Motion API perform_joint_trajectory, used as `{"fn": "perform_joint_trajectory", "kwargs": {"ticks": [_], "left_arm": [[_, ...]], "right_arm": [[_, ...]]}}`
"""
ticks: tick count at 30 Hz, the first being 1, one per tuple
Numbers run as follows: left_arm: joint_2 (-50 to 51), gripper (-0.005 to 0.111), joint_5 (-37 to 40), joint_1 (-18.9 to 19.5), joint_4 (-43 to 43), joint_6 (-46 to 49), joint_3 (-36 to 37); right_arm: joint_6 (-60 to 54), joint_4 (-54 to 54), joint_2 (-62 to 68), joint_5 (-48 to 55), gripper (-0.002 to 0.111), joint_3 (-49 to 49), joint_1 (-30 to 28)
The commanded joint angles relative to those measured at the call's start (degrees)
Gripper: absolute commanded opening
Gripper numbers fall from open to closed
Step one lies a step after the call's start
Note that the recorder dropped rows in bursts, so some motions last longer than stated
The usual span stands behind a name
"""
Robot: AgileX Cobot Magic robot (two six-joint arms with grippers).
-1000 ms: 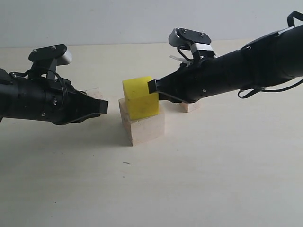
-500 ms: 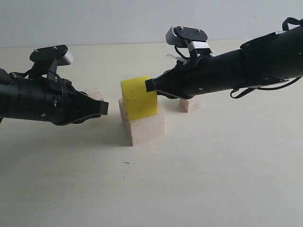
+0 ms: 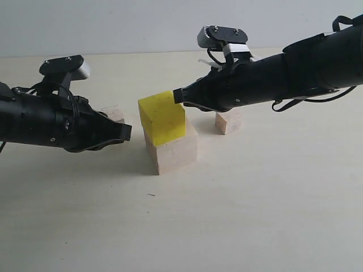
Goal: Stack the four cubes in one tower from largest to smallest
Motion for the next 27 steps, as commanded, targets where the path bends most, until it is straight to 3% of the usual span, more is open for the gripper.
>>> {"fn": "perform_joint_trajectory", "kwargs": {"ticks": [1, 8, 15, 21, 27], "left_arm": [[-0.6, 0.0, 2.2, 0.1, -5.3, 6.1, -0.9], [-0.1, 0.0, 5.3, 0.1, -16.5, 17.5, -1.3], [3.0, 0.0, 4.6, 0.1, -17.8, 19.3, -1.3], [3.7, 0.0, 5.2, 0.1, -25.3, 29.7, -1.3], [5.4, 0.0, 5.7, 0.1, -25.3, 29.9, -2.4]], "right_arm": [[3.7, 0.3, 0.1, -3.0, 0.0, -0.3, -0.2], [18.8, -13.1, -4.5, -9.2, 0.0, -0.3, -0.2], [29.2, -23.7, -7.1, -10.3, 0.0, -0.3, -0.2], [29.8, -24.9, -7.2, -10.8, 0.0, 1.0, -0.2], [29.8, -24.9, -7.2, -10.5, 0.0, 2.0, -0.2]]}}
